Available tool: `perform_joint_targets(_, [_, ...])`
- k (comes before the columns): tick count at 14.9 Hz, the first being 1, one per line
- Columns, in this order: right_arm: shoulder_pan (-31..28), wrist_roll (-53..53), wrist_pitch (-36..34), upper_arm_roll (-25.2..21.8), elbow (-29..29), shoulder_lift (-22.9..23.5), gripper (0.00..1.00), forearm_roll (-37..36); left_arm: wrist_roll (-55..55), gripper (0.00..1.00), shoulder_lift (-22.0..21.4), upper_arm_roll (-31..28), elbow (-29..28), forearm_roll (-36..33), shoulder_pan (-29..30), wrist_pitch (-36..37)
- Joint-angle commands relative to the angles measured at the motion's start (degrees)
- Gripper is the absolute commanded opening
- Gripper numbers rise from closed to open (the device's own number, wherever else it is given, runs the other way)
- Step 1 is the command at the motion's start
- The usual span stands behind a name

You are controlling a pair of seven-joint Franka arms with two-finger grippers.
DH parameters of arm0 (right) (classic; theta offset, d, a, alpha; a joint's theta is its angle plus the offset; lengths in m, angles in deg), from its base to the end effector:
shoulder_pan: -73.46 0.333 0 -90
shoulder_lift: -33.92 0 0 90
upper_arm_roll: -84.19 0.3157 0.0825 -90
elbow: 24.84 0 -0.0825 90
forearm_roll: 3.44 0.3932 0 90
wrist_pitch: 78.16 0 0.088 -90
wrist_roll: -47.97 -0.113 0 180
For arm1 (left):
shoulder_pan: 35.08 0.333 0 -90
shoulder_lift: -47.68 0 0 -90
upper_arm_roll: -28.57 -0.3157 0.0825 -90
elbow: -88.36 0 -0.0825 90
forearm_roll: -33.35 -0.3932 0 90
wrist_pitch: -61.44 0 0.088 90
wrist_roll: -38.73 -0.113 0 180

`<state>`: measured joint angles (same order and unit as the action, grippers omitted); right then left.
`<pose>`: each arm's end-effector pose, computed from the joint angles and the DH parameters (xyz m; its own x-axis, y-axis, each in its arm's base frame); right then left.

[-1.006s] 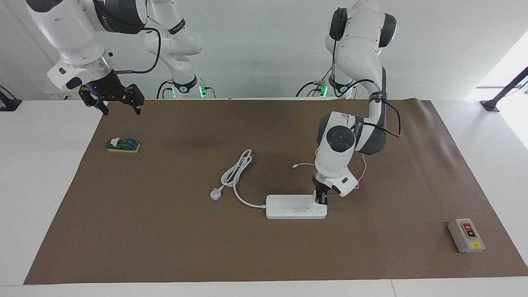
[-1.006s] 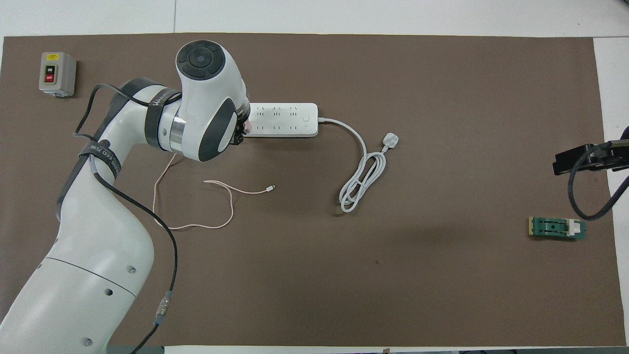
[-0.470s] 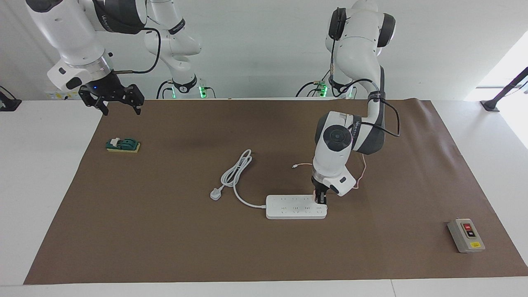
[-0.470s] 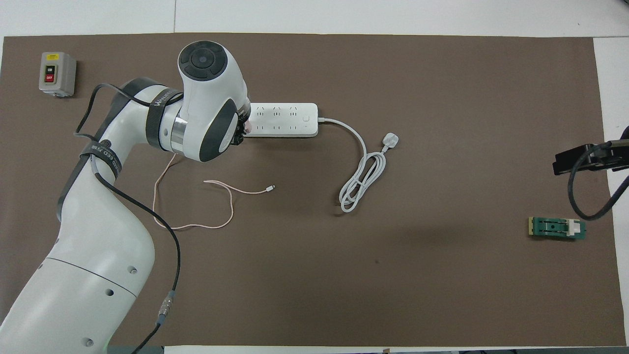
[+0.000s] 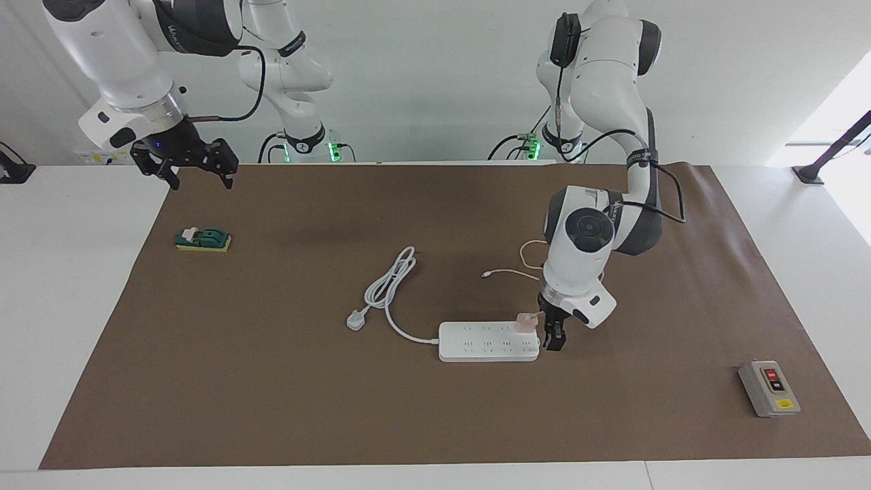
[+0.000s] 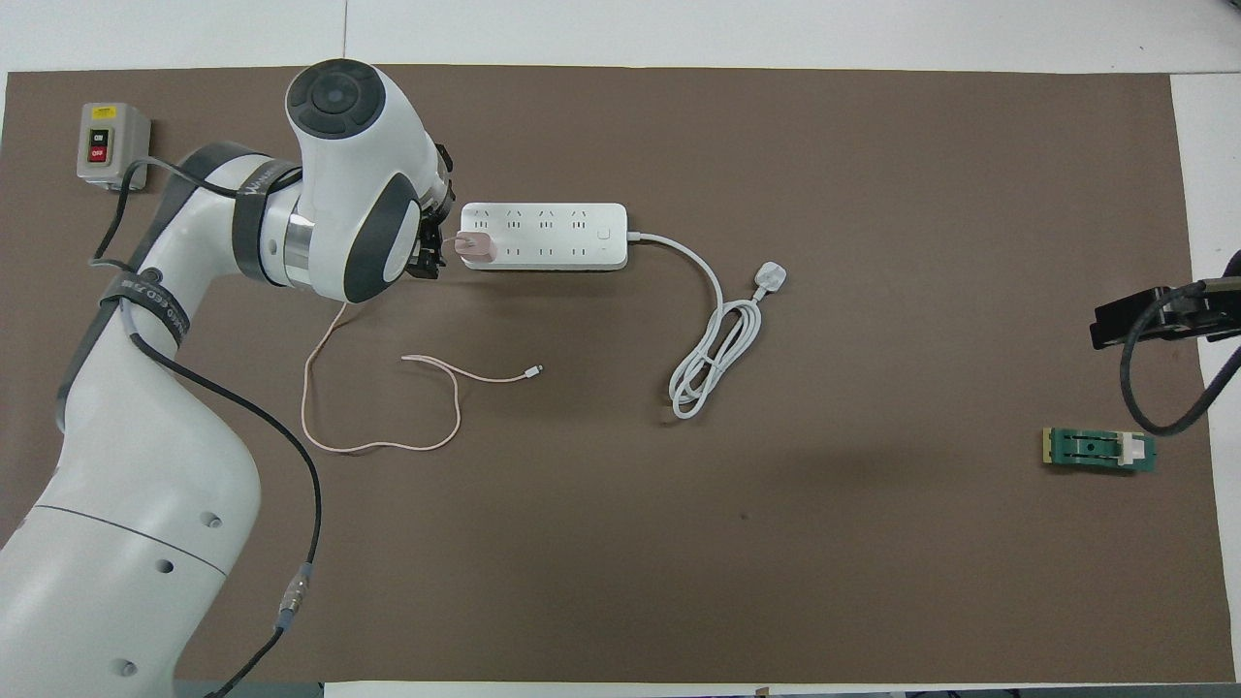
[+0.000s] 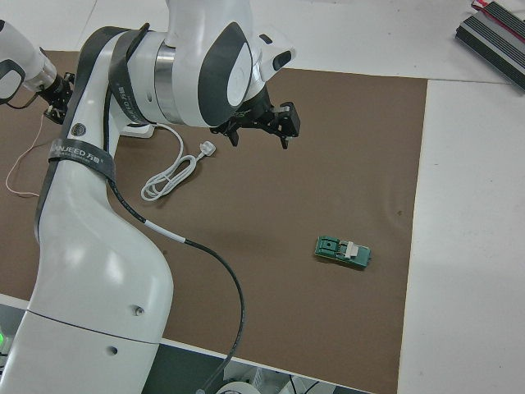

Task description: Plug charger into power strip

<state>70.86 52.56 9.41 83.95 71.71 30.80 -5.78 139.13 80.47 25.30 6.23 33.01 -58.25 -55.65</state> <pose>0.5377 -0.0315 0.5903 0.9941 0.0290 -0.1050 0.0326 -0.9989 0.0322 0.6783 -0.2528 0.3538 0.1764 0.9839 0.0287 0.9831 -0.1776 0.0444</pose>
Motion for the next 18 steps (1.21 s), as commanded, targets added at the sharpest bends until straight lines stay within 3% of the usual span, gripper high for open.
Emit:
perform_joint_targets(1, [-0.9, 1.1, -1.5, 0.6, 0.0, -0.6, 1.00, 1.2, -0.8, 1.00, -4.9, 0.1, -1.5, 0.0, 1.5, 0.5])
perform_joint_targets(6, [-0.9, 1.1, -1.6, 0.7, 0.0, -0.6, 1.00, 1.2, -11.4, 1.00, -10.7, -0.3, -2.1, 0.1, 6.1, 4.8])
perform_joint_targets(15, [-0.9, 1.1, -1.6, 0.6, 0.0, -0.6, 1.00, 1.2, -62.1, 1.00, -19.4, -0.3, -2.2, 0.0, 18.0, 15.7])
perform_joint_targets(18, [-0.9, 1.1, -1.6, 0.6, 0.0, -0.6, 1.00, 1.2, -77.3, 1.00, -23.8, -0.3, -4.6, 0.0, 20.3, 19.3])
